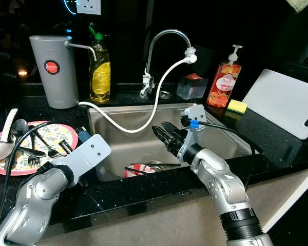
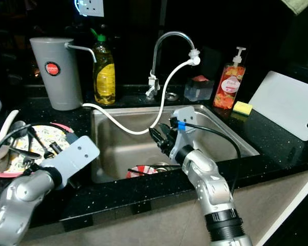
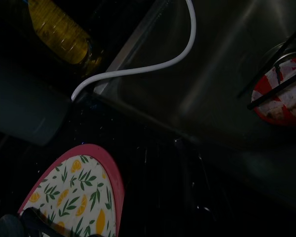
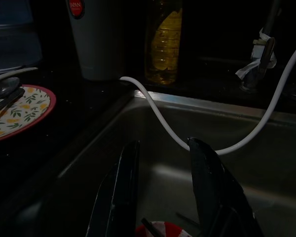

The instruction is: Kitchen organization

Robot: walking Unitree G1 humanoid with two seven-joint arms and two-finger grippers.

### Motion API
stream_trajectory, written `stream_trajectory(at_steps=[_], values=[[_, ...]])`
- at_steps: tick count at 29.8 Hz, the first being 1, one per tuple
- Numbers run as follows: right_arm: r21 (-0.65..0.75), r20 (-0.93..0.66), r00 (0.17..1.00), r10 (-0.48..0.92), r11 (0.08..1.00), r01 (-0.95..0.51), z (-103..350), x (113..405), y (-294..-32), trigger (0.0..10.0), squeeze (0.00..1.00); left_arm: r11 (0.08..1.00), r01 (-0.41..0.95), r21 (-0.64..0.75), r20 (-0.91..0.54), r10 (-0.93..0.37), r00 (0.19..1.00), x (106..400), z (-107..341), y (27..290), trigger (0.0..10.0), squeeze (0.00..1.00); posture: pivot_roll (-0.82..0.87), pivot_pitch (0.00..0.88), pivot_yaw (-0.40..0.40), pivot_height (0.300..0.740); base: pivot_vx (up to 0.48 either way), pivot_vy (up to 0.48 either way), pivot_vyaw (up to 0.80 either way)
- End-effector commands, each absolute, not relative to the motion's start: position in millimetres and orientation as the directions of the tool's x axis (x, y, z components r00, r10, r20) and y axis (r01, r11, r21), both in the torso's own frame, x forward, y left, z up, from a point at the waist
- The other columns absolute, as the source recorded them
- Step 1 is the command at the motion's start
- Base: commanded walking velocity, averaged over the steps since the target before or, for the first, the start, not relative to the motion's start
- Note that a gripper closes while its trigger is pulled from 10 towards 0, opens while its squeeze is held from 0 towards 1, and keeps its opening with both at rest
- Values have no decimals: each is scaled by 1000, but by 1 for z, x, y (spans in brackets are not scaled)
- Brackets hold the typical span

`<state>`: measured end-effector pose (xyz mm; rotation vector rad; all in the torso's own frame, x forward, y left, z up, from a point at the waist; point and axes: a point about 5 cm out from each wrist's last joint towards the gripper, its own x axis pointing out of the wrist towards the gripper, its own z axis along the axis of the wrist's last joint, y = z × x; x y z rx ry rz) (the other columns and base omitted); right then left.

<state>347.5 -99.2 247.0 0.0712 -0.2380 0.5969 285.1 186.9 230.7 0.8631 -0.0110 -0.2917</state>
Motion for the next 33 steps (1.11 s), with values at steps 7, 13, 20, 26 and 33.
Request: stream_trajectory(at_steps=[7, 13, 20, 26, 33], values=[[10, 244, 815, 526, 839, -545, 244, 347, -105, 10000, 0, 613, 283, 737, -141, -270, 952, 283, 223, 186, 10000, 0, 106, 52, -106, 740, 0, 0, 0], [9, 248, 806, 537, 831, -556, 247, 348, -102, 10000, 0, 613, 283, 737, -142, -269, 953, 283, 223, 187, 10000, 0, 104, 54, -111, 740, 0, 0, 0], [13, 245, 814, 527, 837, -547, 245, 348, -104, 10000, 0, 613, 283, 737, -142, -269, 953, 283, 224, 187, 10000, 0, 104, 55, -105, 740, 0, 0, 0], [14, 248, 812, 529, 836, -548, 246, 347, -103, 10000, 0, 614, 284, 737, -144, -268, 953, 284, 223, 188, 10000, 0, 96, 52, -103, 740, 0, 0, 0], [24, 253, 817, 518, 841, -541, 247, 347, -106, 10000, 0, 610, 281, 740, -143, -266, 953, 284, 223, 189, 10000, 0, 99, 50, -99, 740, 0, 0, 0]])
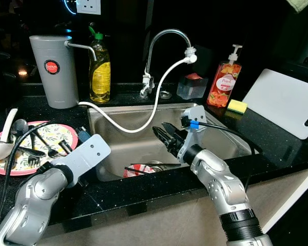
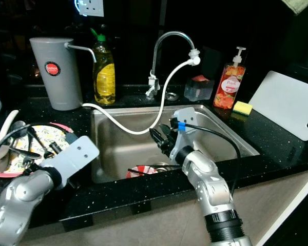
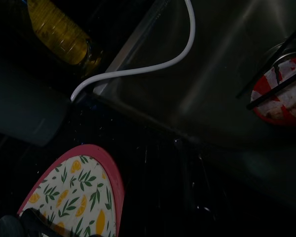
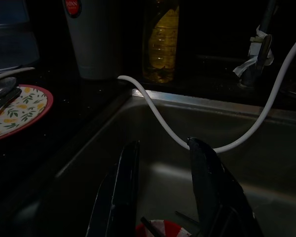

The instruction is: Kitchen organization

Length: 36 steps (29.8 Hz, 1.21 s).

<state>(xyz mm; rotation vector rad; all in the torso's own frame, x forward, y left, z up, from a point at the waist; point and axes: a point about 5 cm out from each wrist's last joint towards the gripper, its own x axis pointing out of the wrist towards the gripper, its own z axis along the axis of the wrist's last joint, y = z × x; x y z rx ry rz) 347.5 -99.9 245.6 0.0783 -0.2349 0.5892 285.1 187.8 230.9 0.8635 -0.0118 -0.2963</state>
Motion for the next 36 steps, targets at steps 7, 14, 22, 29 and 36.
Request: stream_trajectory(at_steps=[7, 14, 22, 29, 36], values=[[29, 254, 817, 518, 840, -542, 246, 349, -106, 10000, 0, 613, 282, 738, -144, -266, 953, 286, 223, 189, 10000, 0, 113, 45, -108, 740, 0, 0, 0], [22, 261, 809, 527, 834, -551, 249, 350, -103, 10000, 0, 614, 283, 737, -145, -265, 953, 288, 223, 191, 10000, 0, 112, 43, -106, 740, 0, 0, 0], [24, 259, 814, 520, 839, -543, 247, 348, -105, 10000, 0, 613, 283, 737, -145, -266, 953, 289, 223, 191, 10000, 0, 102, 41, -103, 740, 0, 0, 0], [30, 252, 814, 524, 836, -547, 246, 351, -106, 10000, 0, 614, 284, 737, -144, -267, 953, 291, 223, 190, 10000, 0, 130, 44, -136, 740, 0, 0, 0], [31, 261, 803, 536, 826, -562, 250, 354, -100, 10000, 0, 614, 284, 737, -144, -268, 953, 293, 223, 189, 10000, 0, 133, 39, -139, 740, 0, 0, 0]])
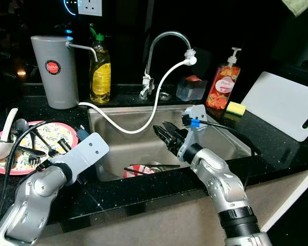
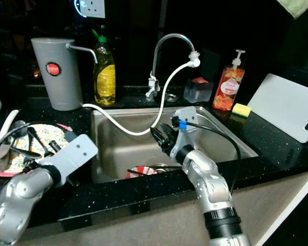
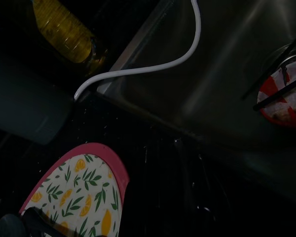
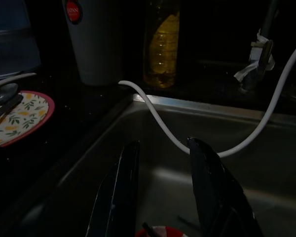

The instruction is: Kitchen organization

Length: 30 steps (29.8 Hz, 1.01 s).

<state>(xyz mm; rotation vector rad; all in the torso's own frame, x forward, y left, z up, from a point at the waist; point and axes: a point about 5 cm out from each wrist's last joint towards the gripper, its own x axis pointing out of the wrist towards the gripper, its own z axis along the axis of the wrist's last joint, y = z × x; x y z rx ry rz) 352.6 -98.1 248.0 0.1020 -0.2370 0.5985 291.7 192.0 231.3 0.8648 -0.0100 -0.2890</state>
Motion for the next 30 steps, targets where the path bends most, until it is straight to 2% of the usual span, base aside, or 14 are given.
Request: stream_trajectory(at_steps=[1, 30], values=[[32, 259, 803, 536, 826, -562, 249, 353, -100, 10000, 0, 614, 284, 737, -144, -268, 953, 293, 223, 189, 10000, 0, 124, 42, -137, 740, 0, 0, 0], [13, 252, 801, 543, 826, -564, 249, 351, -104, 10000, 0, 612, 285, 737, -142, -273, 952, 290, 222, 185, 10000, 0, 108, 43, -140, 740, 0, 0, 0]])
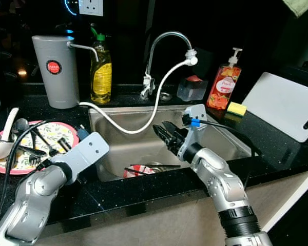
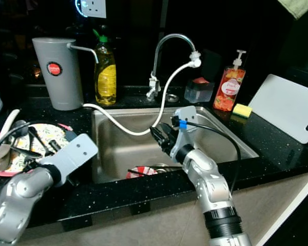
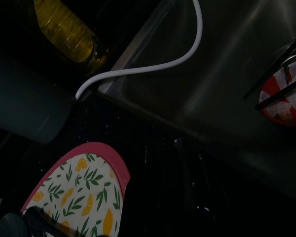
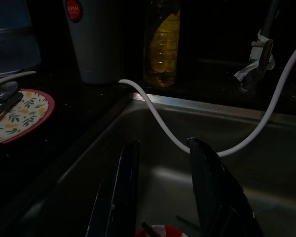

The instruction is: Kitchen organization

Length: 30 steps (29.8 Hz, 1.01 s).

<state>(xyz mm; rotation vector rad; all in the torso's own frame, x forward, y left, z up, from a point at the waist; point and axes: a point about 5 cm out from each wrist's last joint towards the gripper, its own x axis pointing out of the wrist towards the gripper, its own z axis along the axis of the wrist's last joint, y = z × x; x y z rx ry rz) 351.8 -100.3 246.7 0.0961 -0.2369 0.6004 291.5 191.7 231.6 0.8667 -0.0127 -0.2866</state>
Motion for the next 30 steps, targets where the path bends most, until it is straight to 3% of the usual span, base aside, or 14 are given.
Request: stream_trajectory(at_steps=[1, 30], values=[[12, 252, 800, 545, 825, -565, 249, 351, -103, 10000, 0, 612, 285, 737, -142, -273, 952, 289, 221, 185, 10000, 0, 108, 43, -142, 740, 0, 0, 0], [8, 245, 808, 536, 832, -555, 249, 351, -106, 10000, 0, 612, 285, 737, -140, -274, 951, 288, 223, 183, 10000, 0, 93, 47, -135, 740, 0, 0, 0]])
